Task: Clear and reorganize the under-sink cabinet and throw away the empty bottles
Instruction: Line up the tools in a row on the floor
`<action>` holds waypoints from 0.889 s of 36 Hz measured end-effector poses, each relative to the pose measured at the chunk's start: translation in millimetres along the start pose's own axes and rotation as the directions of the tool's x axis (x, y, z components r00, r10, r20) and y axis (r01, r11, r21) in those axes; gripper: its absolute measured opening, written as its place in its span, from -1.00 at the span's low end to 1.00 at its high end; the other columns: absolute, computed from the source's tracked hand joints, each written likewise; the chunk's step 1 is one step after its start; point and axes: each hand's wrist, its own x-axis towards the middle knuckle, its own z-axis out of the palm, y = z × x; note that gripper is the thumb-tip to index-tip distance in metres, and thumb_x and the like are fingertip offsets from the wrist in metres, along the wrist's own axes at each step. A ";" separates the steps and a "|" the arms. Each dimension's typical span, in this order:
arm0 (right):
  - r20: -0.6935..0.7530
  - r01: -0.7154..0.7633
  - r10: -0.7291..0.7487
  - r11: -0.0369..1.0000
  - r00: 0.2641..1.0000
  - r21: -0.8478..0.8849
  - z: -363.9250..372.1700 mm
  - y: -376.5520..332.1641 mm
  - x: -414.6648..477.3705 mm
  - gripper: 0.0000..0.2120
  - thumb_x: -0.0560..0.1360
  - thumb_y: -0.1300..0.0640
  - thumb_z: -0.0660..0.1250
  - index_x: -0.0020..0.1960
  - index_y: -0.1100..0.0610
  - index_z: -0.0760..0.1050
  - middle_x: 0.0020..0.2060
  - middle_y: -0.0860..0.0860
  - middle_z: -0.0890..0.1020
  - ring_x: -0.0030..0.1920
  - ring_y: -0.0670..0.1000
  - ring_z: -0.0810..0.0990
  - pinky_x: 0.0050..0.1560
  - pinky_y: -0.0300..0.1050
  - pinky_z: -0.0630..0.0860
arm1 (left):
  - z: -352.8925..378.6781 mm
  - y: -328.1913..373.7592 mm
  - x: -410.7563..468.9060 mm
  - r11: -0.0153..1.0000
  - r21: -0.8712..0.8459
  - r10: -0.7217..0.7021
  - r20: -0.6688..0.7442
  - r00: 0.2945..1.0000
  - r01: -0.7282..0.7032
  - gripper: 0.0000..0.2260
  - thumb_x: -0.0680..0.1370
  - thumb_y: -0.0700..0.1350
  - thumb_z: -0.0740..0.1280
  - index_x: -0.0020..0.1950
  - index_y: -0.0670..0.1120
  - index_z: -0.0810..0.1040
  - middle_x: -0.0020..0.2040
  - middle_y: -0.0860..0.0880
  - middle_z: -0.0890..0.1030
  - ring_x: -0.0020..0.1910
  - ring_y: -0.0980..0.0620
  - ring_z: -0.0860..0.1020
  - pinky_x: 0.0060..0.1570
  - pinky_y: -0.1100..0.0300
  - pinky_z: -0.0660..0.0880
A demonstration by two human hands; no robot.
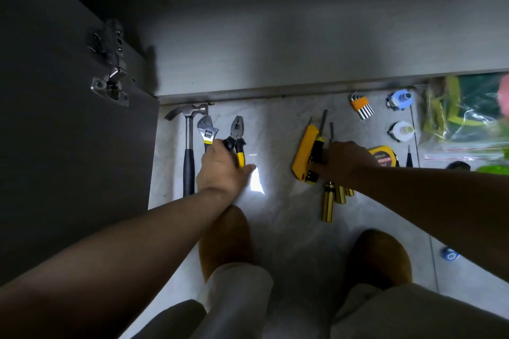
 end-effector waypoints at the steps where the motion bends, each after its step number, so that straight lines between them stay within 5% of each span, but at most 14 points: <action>1: -0.007 -0.019 0.019 1.000 1.000 0.012 1.8 -4.3 0.3 -0.62 0.47 -0.29 0.34 -0.20 0.01 0.39 -0.32 -0.03 0.49 -0.29 -0.05 0.52 -0.24 -0.11 0.52 | -1.1 0.9 -1.0 0.996 0.088 0.017 -0.022 1.000 -0.015 -0.36 0.39 0.17 0.55 0.29 -0.09 0.36 0.26 -0.10 0.46 0.26 -0.13 0.46 0.13 -0.10 0.54; 10: 0.234 -0.312 0.227 0.839 0.945 0.446 -7.4 -20.4 -2.2 -0.73 0.46 0.05 0.51 -0.07 0.19 0.49 -0.29 0.14 0.69 -0.45 0.02 0.69 -0.47 -0.15 0.60 | -7.4 3.5 1.8 0.975 0.222 0.014 -0.051 0.999 -0.002 -0.33 0.42 0.25 0.47 0.32 -0.12 0.33 0.28 -0.16 0.40 0.30 -0.19 0.41 0.05 -0.07 0.47; 15: 0.171 -0.174 0.110 0.885 0.979 0.431 -12.6 -14.1 -9.1 -0.70 0.53 -0.04 0.40 -0.20 0.19 0.60 -0.49 -0.01 0.67 -0.49 -0.10 0.65 -0.47 -0.30 0.51 | -8.3 7.5 2.3 0.980 0.200 -0.014 -0.058 0.998 0.026 -0.26 0.43 0.28 0.47 0.38 -0.14 0.28 0.32 -0.17 0.39 0.32 -0.19 0.41 0.12 -0.10 0.49; 20: 0.197 -0.035 -0.059 0.897 0.979 0.440 -12.2 -28.0 -13.9 -0.72 0.54 0.00 0.38 -0.15 0.23 0.64 -0.39 0.04 0.71 -0.35 -0.03 0.72 -0.33 -0.24 0.64 | -6.6 9.6 -0.9 0.977 0.212 0.000 -0.140 0.990 0.031 -0.22 0.42 0.28 0.47 0.40 -0.18 0.27 0.31 -0.17 0.37 0.32 -0.19 0.38 0.14 -0.09 0.49; 23: 0.209 0.020 -0.133 0.884 0.969 0.467 -7.9 -43.4 -16.7 -0.71 0.55 0.01 0.38 -0.14 0.24 0.64 -0.34 0.08 0.72 -0.30 0.02 0.73 -0.26 -0.18 0.67 | -2.7 8.1 0.1 0.985 0.094 0.165 -0.228 0.960 -0.147 -0.47 0.48 0.19 0.43 0.24 -0.13 0.38 0.19 -0.15 0.44 0.19 -0.17 0.46 0.10 -0.07 0.50; 25: 0.202 0.068 -0.187 0.873 0.961 0.482 -6.1 -53.2 -20.0 -0.71 0.54 0.00 0.39 -0.13 0.24 0.65 -0.31 0.10 0.73 -0.27 0.03 0.73 -0.16 -0.11 0.69 | -0.8 15.4 -1.5 0.944 -0.261 0.184 -0.098 0.978 -0.203 -0.67 0.53 0.12 0.41 0.11 -0.05 0.41 0.04 -0.11 0.53 0.00 -0.08 0.55 -0.02 -0.01 0.54; 27: 0.189 0.127 -0.239 0.876 0.952 0.465 -5.6 -60.0 -24.1 -0.69 0.54 -0.03 0.37 -0.12 0.23 0.66 -0.29 0.08 0.73 -0.27 0.00 0.73 -0.10 -0.09 0.69 | 2.0 26.1 -6.7 0.867 -0.485 0.198 0.135 0.971 -0.110 -0.74 0.55 0.11 0.41 0.08 -0.02 0.49 -0.11 -0.04 0.62 -0.17 0.07 0.60 -0.17 0.10 0.54; 29: 0.174 0.183 -0.283 0.880 0.943 0.438 -5.5 -64.2 -28.7 -0.70 0.55 -0.04 0.35 -0.12 0.18 0.68 -0.30 0.06 0.73 -0.29 -0.03 0.73 -0.09 -0.08 0.68 | 7.2 33.5 -12.5 0.829 -0.553 0.290 0.299 0.909 -0.083 -0.77 0.58 0.09 0.40 0.03 -0.07 0.57 -0.19 0.04 0.65 -0.24 0.19 0.60 -0.24 0.27 0.51; 32: 0.153 0.192 -0.281 0.881 0.947 0.432 -6.8 -61.7 -32.4 -0.75 0.52 -0.03 0.38 -0.10 0.16 0.68 -0.28 0.07 0.73 -0.28 0.00 0.73 -0.13 -0.07 0.69 | 11.9 34.4 -14.2 0.812 -0.578 0.336 0.345 0.876 -0.084 -0.82 0.61 -0.05 0.39 -0.06 -0.16 0.58 -0.23 -0.01 0.65 -0.24 0.16 0.59 -0.23 0.27 0.49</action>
